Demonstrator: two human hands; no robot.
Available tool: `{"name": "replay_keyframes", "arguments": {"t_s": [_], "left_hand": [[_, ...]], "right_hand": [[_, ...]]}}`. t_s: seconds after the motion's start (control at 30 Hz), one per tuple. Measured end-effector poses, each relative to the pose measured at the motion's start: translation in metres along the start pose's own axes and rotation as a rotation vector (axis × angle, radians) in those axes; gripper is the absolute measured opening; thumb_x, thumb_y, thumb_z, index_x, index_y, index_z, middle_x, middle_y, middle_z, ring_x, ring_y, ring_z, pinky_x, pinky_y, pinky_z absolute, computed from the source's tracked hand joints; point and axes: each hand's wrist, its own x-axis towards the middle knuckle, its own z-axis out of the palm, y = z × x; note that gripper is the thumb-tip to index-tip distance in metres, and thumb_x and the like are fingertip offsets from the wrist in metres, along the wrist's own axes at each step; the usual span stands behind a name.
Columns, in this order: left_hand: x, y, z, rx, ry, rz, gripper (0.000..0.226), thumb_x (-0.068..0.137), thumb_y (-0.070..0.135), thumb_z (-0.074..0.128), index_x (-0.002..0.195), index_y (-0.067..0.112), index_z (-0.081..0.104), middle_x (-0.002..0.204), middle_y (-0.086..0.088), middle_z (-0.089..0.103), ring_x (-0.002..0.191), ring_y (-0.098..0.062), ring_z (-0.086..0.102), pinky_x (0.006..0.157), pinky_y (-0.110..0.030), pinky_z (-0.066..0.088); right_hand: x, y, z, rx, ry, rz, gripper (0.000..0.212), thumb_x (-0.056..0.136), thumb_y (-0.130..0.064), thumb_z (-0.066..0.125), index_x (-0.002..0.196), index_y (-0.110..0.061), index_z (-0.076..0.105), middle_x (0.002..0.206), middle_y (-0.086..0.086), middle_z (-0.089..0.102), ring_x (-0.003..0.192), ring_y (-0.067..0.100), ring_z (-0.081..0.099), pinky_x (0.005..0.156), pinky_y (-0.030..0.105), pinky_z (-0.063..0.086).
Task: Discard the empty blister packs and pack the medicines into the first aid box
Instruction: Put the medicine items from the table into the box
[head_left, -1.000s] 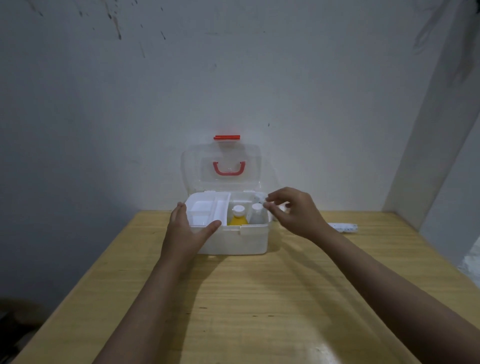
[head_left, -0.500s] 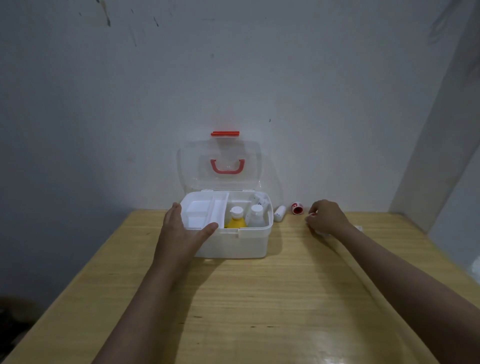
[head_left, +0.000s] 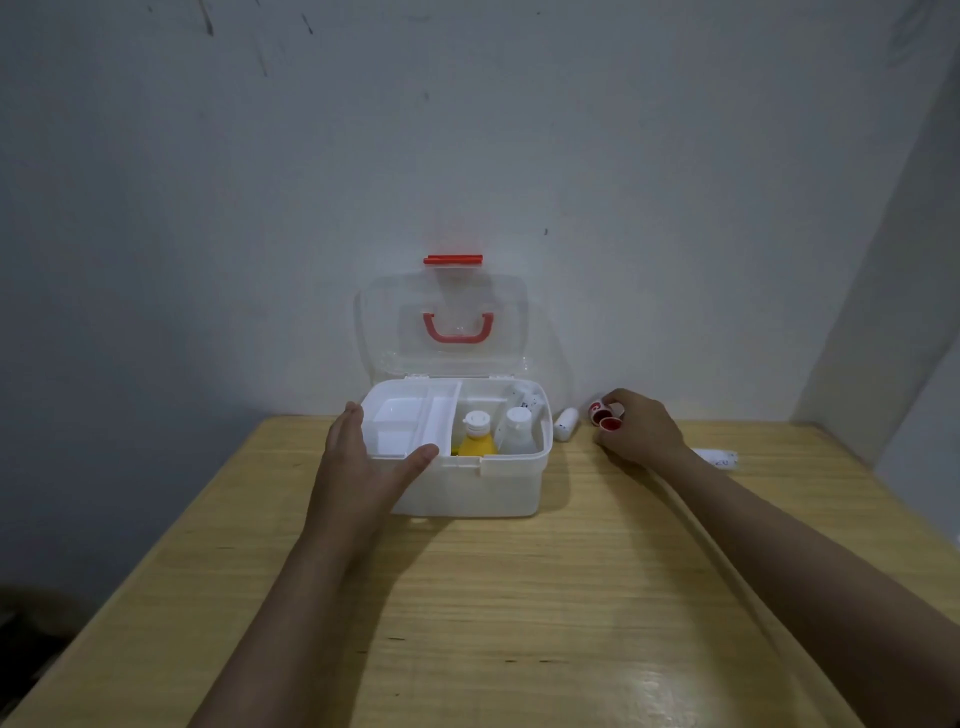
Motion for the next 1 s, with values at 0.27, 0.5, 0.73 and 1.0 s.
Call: {"name": "replay_keyframes", "arguments": {"t_s": [0.27,0.5,0.73,1.0], "left_hand": [[-0.001,0.003,0.0,0.005,0.001,-0.007,0.102,0.068,0.053,0.074,0.148,0.02,0.02,0.155,-0.001,0.024,0.137,-0.026,0.032,0.101,-0.046,0.04],[-0.002,0.004,-0.001,0.001,0.0,-0.002,0.102,0.069,0.051,0.074,0.148,0.02,0.019,0.155,-0.001,0.024,0.137,-0.025,0.031,0.101,-0.044,0.041],[-0.003,0.005,-0.003,-0.01,-0.002,0.01,0.101,0.069,0.051,0.073,0.149,0.018,0.019,0.155,-0.002,0.022,0.139,-0.025,0.028,0.105,-0.044,0.036],[-0.004,0.006,-0.003,-0.003,-0.002,0.013,0.1,0.071,0.051,0.072,0.149,0.015,0.019,0.156,-0.002,0.021,0.14,-0.023,0.026,0.106,-0.041,0.033]], "right_hand": [[-0.004,-0.005,0.007,0.075,0.077,-0.056,0.028,0.076,-0.036,0.067,0.098,-0.019,0.059,0.1,0.005,0.067,0.091,0.023,0.061,0.075,0.038,0.053],[-0.004,-0.005,0.011,0.163,0.116,-0.14,0.027,0.079,-0.017,0.066,0.106,-0.013,0.065,0.094,0.008,0.069,0.085,0.021,0.064,0.077,0.033,0.052],[-0.022,-0.005,-0.005,0.212,0.088,-0.272,0.009,0.076,-0.017,0.071,0.079,-0.02,0.062,0.083,0.0,0.069,0.078,0.014,0.066,0.065,0.025,0.053],[-0.049,0.006,-0.01,0.156,0.019,-0.318,0.008,0.075,-0.031,0.072,0.08,-0.027,0.066,0.087,-0.012,0.066,0.09,0.006,0.056,0.07,0.016,0.04]]}}
